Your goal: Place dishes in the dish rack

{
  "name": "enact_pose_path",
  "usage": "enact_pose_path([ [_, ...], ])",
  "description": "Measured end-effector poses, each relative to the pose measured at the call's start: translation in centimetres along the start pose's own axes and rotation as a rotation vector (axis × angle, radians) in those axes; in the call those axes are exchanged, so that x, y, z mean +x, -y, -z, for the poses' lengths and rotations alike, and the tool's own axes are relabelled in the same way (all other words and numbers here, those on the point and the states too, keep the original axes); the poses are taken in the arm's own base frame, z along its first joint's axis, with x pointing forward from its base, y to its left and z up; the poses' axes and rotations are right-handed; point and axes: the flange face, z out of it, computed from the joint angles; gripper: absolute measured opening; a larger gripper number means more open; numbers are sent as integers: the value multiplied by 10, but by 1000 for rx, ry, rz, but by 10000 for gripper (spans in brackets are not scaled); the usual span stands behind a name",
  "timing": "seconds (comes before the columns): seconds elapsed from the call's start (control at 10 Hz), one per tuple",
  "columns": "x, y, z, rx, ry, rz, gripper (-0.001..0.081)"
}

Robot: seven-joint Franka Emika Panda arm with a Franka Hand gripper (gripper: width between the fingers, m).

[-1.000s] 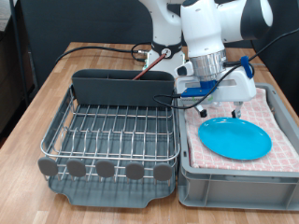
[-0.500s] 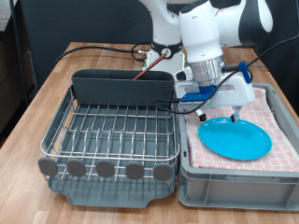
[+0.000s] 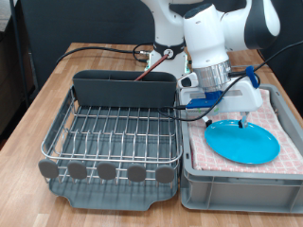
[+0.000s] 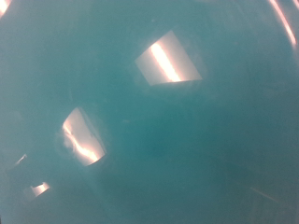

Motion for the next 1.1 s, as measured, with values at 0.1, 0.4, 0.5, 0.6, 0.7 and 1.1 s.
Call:
enact_pose_path([
  [0.1, 0, 0, -1, 11, 10, 6, 802],
  [0.4, -1, 0, -2, 12, 11, 8, 802],
  [0.5, -1, 0, -3, 9, 10, 5, 802],
  [0.6, -1, 0, -3, 6, 8, 1, 693],
  [0.7, -1, 1, -3, 4, 7, 1, 693],
  [1.1, -1, 0, -4, 7, 11, 9, 147],
])
